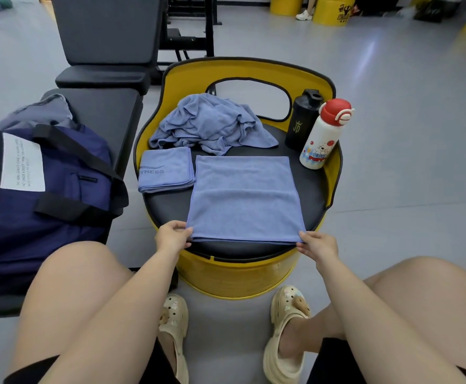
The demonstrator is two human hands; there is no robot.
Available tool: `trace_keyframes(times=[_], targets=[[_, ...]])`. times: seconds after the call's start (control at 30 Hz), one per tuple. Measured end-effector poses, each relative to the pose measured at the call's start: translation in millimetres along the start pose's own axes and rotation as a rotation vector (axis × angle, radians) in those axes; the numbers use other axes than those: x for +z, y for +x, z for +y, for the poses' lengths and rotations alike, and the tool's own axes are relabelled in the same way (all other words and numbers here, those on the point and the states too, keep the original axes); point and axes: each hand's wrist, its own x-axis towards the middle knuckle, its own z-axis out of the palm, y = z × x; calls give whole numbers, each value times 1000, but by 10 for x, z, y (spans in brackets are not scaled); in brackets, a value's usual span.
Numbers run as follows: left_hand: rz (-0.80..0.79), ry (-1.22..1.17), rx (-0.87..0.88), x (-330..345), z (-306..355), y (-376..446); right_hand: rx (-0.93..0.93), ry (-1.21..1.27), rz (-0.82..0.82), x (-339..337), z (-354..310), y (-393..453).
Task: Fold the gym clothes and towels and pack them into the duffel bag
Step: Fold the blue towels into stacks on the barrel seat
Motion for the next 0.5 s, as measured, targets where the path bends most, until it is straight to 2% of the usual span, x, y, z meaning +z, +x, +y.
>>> trace_keyframes(times=[0.27,0.5], targets=[[5,48,-7,-9,-67,-9,-5,-7,56,-2,71,79],[57,211,16,-18,-61,-40,-11,-69,60,7,166,76]])
